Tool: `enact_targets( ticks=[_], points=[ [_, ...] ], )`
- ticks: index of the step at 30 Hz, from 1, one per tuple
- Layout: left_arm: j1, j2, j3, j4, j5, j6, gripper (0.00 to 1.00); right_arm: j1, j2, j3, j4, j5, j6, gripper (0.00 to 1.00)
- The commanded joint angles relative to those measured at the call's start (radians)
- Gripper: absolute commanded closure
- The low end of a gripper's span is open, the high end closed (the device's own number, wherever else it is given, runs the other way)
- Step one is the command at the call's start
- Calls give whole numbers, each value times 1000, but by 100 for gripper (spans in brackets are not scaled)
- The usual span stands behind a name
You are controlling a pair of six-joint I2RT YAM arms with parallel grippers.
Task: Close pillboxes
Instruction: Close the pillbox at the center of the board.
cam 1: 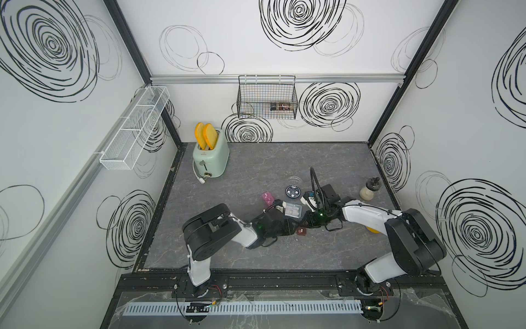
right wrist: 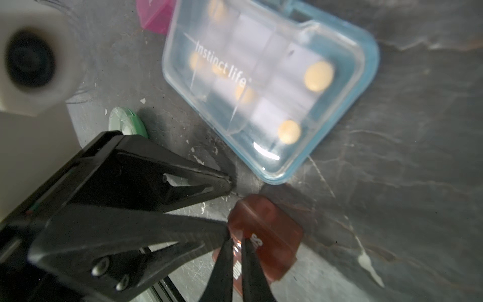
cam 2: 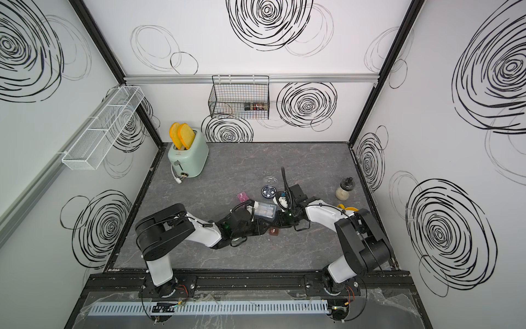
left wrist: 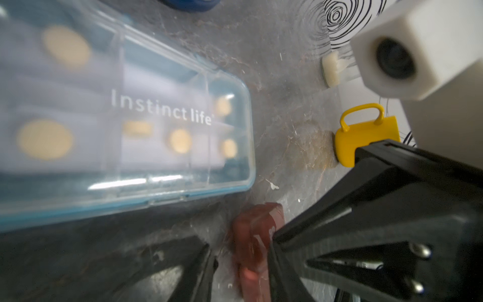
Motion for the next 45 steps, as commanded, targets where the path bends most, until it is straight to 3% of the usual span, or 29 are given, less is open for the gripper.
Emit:
enact_targets(
  ticks=[1, 5, 10, 14, 20, 28, 33, 40, 44, 45],
  points=[
    [5, -80, -10, -19, 9, 12, 57, 5, -64, 49, -79, 32, 0, 83],
    [13, -121, -7, -39, 13, 27, 56, 1, -120, 63, -113, 67, 11, 74],
    [25, -112, -5, -38, 21, 39, 56, -12, -122, 50, -132, 141, 45, 55],
    [57, -126, -21, -40, 31, 51, 56, -20, -114, 40, -89, 144, 79, 50],
    [193, -185, 6, -109, 102, 125, 50, -78, -72, 120, -53, 105, 57, 51],
    [346, -131, 191, -272, 171, 265, 50, -174, 49, 340, -87, 65, -68, 54],
    [373, -21, 312, -303, 186, 285, 50, -214, 177, 476, -98, 55, -121, 55],
    [378, 103, 420, -357, 195, 316, 49, -262, 272, 607, -82, 40, -347, 49],
    [376, 149, 446, -362, 196, 316, 49, -278, 375, 741, -119, -39, -494, 54],
    [376, 157, 450, -362, 193, 316, 49, -278, 405, 775, -141, -51, -532, 63]
  ],
)
